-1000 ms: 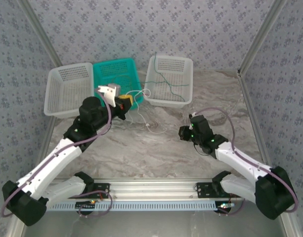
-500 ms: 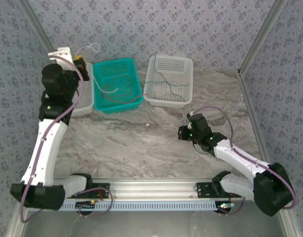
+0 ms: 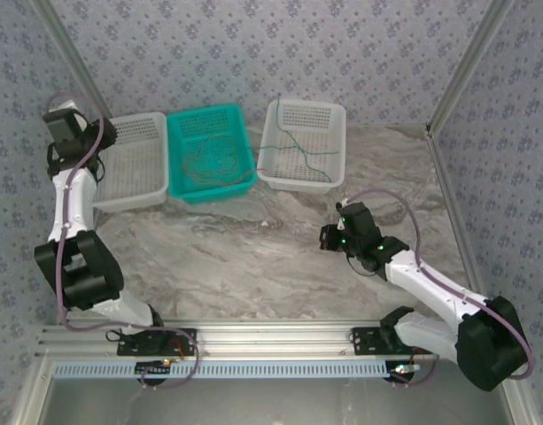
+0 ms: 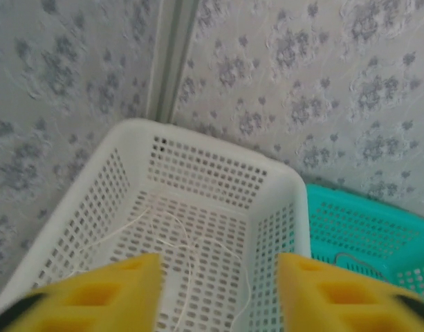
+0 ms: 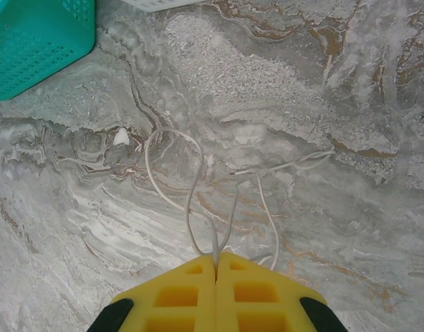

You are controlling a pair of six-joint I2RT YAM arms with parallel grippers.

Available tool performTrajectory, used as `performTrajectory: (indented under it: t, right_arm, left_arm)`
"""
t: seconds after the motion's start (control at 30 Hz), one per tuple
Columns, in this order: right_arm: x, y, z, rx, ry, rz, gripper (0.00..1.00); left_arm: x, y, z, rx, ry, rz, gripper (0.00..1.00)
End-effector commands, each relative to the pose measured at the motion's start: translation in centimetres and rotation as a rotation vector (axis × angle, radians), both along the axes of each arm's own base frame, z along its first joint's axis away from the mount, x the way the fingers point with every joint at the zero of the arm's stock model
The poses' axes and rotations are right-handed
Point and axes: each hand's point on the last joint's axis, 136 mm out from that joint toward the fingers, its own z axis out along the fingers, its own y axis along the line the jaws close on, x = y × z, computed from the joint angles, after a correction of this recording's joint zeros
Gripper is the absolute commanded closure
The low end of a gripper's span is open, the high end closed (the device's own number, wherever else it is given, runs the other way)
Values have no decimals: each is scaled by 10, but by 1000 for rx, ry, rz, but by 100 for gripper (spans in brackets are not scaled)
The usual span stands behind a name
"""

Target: Untangle the cables

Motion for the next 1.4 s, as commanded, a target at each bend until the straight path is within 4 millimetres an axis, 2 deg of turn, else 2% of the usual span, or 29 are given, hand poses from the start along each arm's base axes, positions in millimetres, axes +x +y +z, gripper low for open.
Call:
performTrajectory:
  t: [0.0,0.17,0.3,0.5,0.67,0.77,0.83,0.93,1.07,1.2,1.37]
  right_arm:
    - [2,0,16,7,-31,0,100]
    - [2,1,18,14,-36,2,100]
    - [4,4,24,38,-48,3,100]
    - [6,10,47,122,-63,1,100]
    - [2,10,89,174,-139,36,100]
    - [0,7,118,189,-207,64,100]
    - [-2,10,138,209,-248,98,100]
    - [-4,13,165,237,-294,132,100]
    - [-4,16,189,273,-333,149,100]
    - [-9,25,208,338,-355,195,100]
    - [-16,35,222,398,-370,250,100]
  left_arm:
    - [-6,-19,38,-56,-143,-61,32]
    - [-26,-45,57,-128,-223,-119,29]
    - [-48,-88,69,-158,-272,-191,29]
    - [-76,-191,60,-158,-290,-404,31]
    - [-111,-282,59,-134,-355,-677,31]
    - [-142,-341,62,-60,-392,-906,31]
    - [-171,-386,61,-6,-423,-1103,31]
    - [-214,-437,53,39,-445,-1358,30]
    - [-232,-469,33,58,-413,-1486,30]
    - [-230,-486,22,43,-394,-1514,30]
    - [-227,-504,22,22,-404,-1545,30]
